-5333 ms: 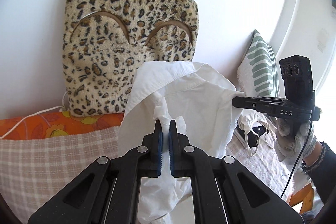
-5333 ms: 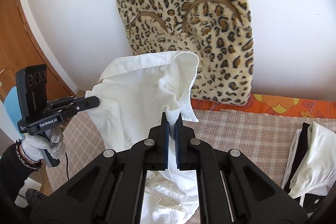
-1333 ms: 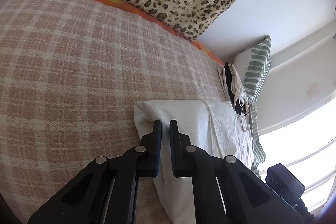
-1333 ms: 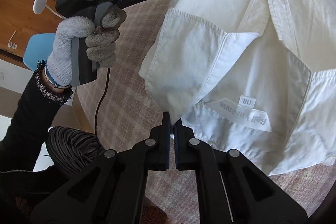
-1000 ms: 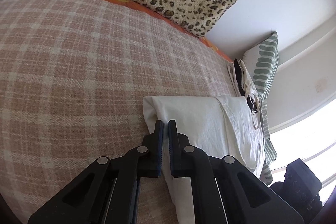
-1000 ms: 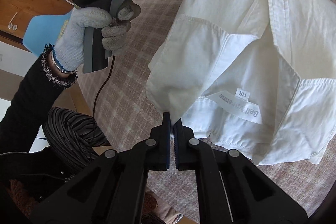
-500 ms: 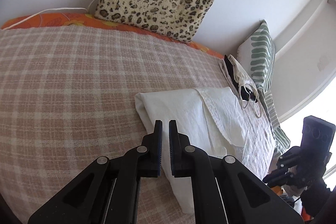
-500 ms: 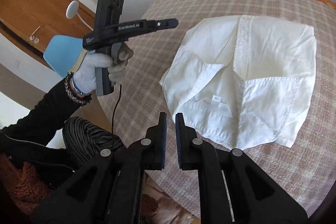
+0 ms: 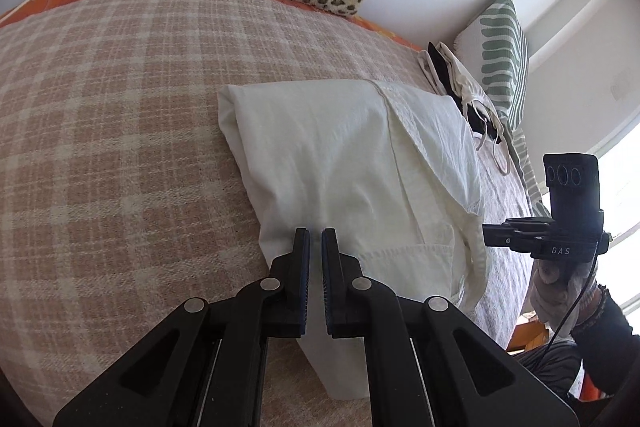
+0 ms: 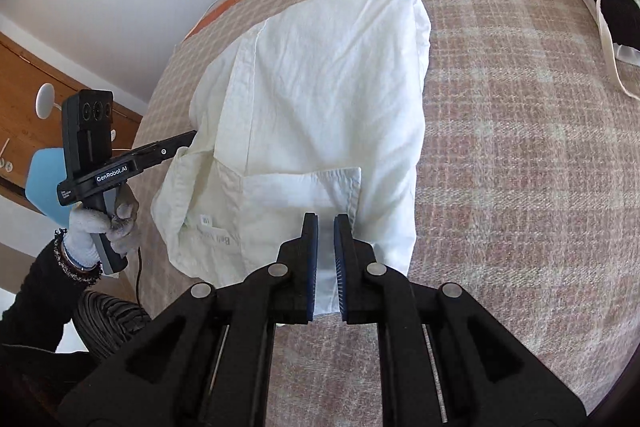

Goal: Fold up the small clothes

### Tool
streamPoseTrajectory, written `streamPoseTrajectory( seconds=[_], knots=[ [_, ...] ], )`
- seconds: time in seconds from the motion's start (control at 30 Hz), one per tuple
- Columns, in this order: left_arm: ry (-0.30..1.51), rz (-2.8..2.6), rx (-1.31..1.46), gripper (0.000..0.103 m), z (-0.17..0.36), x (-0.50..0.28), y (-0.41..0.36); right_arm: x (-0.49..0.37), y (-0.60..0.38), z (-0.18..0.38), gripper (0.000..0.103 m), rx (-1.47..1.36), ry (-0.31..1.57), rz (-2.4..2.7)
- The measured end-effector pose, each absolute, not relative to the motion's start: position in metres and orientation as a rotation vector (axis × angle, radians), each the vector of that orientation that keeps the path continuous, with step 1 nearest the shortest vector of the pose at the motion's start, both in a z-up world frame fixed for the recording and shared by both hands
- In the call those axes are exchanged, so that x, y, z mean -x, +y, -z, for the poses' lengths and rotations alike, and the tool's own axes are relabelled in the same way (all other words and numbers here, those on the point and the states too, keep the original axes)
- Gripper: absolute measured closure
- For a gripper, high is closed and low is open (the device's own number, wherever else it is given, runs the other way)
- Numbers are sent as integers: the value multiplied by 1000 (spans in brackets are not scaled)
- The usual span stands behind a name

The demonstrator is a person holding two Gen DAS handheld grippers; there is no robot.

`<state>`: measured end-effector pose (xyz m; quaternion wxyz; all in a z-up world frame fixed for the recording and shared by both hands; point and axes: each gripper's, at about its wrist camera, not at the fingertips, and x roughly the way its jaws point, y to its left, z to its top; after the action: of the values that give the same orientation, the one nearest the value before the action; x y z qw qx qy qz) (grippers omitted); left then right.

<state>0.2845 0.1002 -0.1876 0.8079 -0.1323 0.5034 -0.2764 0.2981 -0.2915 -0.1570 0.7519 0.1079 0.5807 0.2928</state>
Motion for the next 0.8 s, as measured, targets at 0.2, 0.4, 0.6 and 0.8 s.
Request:
streamPoseTrajectory(
  seconds=[0.2,0.4,0.6,0.8],
  knots=[
    [1060,559,442,43,175,-285,133,-303,-320,131,64,-289,1164,-670],
    [1120,601,696,40,199,-296,147,-320,-350,165,37,-436,1202,-650],
    [1152,630,774,40,216,-300,142,-321,-353,184,37,-538,1223,-715],
    [1131,674,774,40,218,-303,132,-328,-347,194,37,-606,1220,-795]
  ],
)
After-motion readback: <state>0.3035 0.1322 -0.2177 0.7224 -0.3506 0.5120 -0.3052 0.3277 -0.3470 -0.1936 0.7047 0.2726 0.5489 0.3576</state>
